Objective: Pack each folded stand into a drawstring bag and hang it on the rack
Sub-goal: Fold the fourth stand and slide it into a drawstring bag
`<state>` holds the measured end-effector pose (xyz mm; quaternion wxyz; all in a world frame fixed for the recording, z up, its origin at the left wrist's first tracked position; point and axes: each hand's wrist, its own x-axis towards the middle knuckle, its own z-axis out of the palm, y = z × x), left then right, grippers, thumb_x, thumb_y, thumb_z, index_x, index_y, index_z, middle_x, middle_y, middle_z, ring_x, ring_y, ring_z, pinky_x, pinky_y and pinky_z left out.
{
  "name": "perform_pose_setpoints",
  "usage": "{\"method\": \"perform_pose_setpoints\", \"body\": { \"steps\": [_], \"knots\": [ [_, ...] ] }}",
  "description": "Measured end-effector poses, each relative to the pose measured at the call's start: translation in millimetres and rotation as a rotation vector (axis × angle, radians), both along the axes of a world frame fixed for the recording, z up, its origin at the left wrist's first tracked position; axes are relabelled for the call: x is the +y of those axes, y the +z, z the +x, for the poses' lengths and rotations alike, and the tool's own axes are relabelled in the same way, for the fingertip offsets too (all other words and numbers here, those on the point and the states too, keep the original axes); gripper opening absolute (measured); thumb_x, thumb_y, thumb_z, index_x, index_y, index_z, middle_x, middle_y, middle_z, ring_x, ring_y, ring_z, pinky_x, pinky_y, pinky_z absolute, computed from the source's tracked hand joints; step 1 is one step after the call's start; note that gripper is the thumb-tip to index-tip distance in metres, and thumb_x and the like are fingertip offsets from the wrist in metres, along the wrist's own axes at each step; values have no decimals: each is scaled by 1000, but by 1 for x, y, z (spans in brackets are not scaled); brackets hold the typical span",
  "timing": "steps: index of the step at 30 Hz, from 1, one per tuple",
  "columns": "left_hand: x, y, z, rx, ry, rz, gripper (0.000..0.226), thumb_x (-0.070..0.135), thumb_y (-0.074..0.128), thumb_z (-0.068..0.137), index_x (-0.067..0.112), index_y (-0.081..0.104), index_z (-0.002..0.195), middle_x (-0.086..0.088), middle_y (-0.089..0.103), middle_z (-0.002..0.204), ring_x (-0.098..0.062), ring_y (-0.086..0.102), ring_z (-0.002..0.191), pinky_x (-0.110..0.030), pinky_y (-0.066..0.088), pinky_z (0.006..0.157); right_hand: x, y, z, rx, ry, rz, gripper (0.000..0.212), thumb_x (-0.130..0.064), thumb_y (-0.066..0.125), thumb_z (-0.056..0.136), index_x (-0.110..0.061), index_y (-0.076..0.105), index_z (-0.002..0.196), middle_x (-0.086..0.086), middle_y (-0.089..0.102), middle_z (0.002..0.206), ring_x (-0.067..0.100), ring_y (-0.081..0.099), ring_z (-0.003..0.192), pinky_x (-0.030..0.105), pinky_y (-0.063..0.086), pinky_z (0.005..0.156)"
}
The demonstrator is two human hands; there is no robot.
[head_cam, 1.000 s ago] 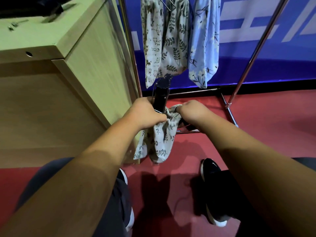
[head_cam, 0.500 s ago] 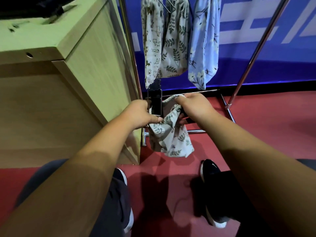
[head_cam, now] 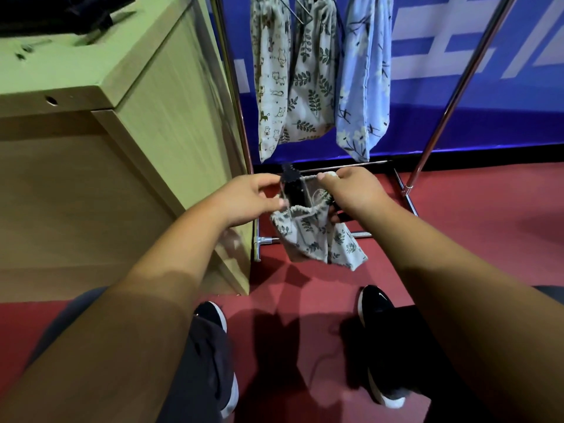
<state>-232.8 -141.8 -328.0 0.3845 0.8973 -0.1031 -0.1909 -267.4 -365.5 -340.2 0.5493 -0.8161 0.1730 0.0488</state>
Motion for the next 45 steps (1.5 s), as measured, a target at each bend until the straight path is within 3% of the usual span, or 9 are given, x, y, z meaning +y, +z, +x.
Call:
{"method": "perform_pose_setpoints", "body": {
  "steps": [2, 5, 9, 14, 19, 26, 33, 37, 45],
  "knots": [
    [4, 3, 4, 23, 39, 48, 45, 15, 83, 92, 32, 66, 129, 7, 62, 79, 2, 55, 54, -15, 44, 60, -5, -2, 1, 7, -23, -15, 33, -35, 67, 104, -14, 55, 83, 7, 54, 68, 28, 69, 54, 52, 66, 60],
    [11, 4, 10, -31, 136, 221, 28, 14, 86, 87, 22, 77, 112, 0, 74, 99, -21, 72, 95, -25, 45, 79, -10, -6, 3, 30, -52, -62, 32, -32, 72, 102, -9, 59, 84, 15, 68, 74, 37, 79, 67, 55, 67, 62],
    [13, 2, 12, -71, 204, 350, 17, 28, 79, 94, 11, 75, 92, 2, 66, 77, -19, 61, 76, -28, 43, 73, -8, -11, 6, 64, -87, 21, 25, -22, 77, 100, -6, 59, 93, 24, 74, 88, 34, 79, 68, 55, 67, 69],
    [14, 8, 11, -89, 203, 488, 29, 36, 73, 98, 9, 69, 90, -12, 71, 92, -36, 69, 98, -31, 48, 76, -6, -14, 9, 136, -104, 326, 18, -1, 66, 103, -6, 53, 114, 25, 67, 99, 24, 78, 64, 43, 68, 65],
    [17, 5, 14, 111, 446, 114, 35, 44, 61, 102, 11, 69, 93, -8, 66, 83, -26, 57, 66, -28, 43, 62, -9, -18, 9, 151, -72, 284, 18, -4, 67, 103, -15, 57, 93, 12, 67, 75, 18, 70, 55, 40, 67, 68],
    [10, 5, 19, 296, 583, -366, 33, 42, 60, 102, 25, 55, 74, 6, 61, 71, -13, 55, 61, -25, 46, 56, -2, -11, 3, 149, 46, 443, 5, -4, 69, 101, -2, 68, 97, 10, 64, 69, 12, 64, 54, 35, 67, 64],
    [-1, 7, 17, 209, 545, -459, 15, 33, 69, 93, 21, 75, 86, 10, 57, 61, -12, 63, 64, -34, 51, 75, 5, -4, 5, -7, 66, 451, 10, -2, 72, 95, -9, 75, 101, 8, 69, 77, 20, 69, 72, 38, 63, 76],
    [-5, 5, 13, 239, 548, -413, 13, 27, 67, 93, 19, 77, 94, 9, 57, 64, -12, 57, 59, -31, 51, 70, 2, 0, 9, -31, 3, 616, 13, -6, 65, 98, -12, 76, 102, 4, 67, 78, 19, 71, 74, 40, 58, 80],
    [-1, -7, 23, 190, 582, -554, 36, 3, 47, 106, 20, 75, 122, 0, 78, 111, -2, 70, 61, -29, 58, 68, -2, 1, 9, -105, -2, 775, 65, 21, 38, 94, -16, 68, 137, 14, 76, 125, 14, 52, 54, 31, 54, 60]
  ]
}}
